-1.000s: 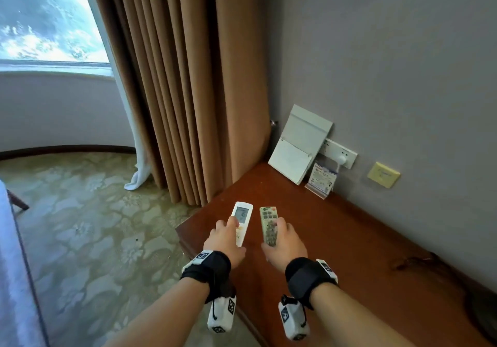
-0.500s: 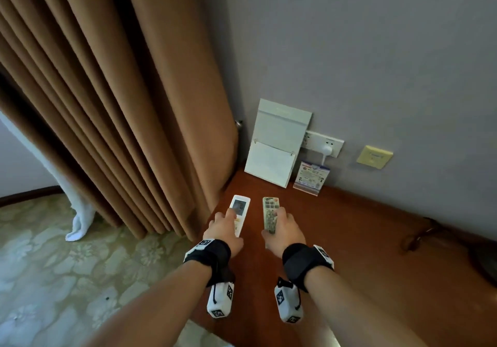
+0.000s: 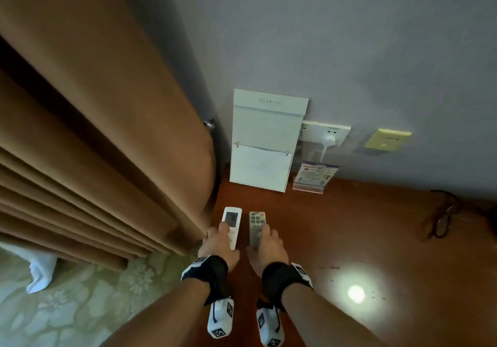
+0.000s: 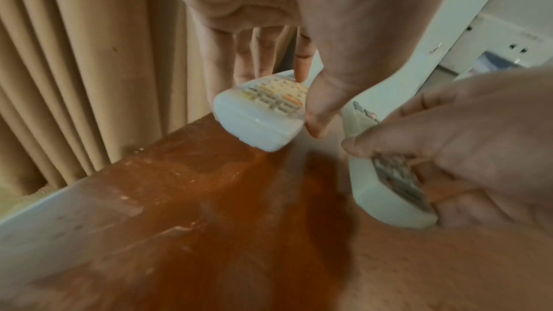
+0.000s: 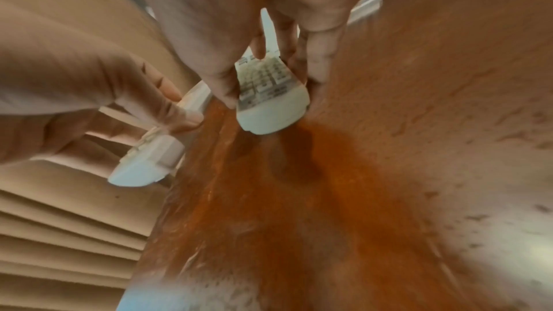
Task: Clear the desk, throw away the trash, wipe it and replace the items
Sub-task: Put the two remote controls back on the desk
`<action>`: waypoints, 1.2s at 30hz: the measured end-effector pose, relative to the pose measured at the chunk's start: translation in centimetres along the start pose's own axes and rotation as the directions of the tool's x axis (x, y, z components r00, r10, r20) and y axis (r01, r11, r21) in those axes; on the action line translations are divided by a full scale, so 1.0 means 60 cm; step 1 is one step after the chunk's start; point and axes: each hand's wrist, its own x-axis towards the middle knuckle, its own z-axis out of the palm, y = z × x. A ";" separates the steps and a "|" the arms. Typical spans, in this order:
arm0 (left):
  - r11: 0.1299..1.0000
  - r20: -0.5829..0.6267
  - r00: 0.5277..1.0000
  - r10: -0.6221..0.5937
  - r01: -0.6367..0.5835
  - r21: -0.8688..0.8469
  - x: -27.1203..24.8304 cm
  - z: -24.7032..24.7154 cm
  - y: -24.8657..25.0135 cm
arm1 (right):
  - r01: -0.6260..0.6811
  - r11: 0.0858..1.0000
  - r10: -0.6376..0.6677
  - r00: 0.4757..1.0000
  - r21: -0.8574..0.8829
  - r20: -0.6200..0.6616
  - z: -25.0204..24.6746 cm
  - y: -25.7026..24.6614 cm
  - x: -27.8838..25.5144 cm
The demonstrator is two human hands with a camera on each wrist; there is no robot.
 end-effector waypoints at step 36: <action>0.978 0.011 0.980 0.197 -0.196 -0.072 0.218 -0.020 -0.016 | -0.030 0.997 0.036 0.996 0.075 -0.085 0.027 -0.070 0.150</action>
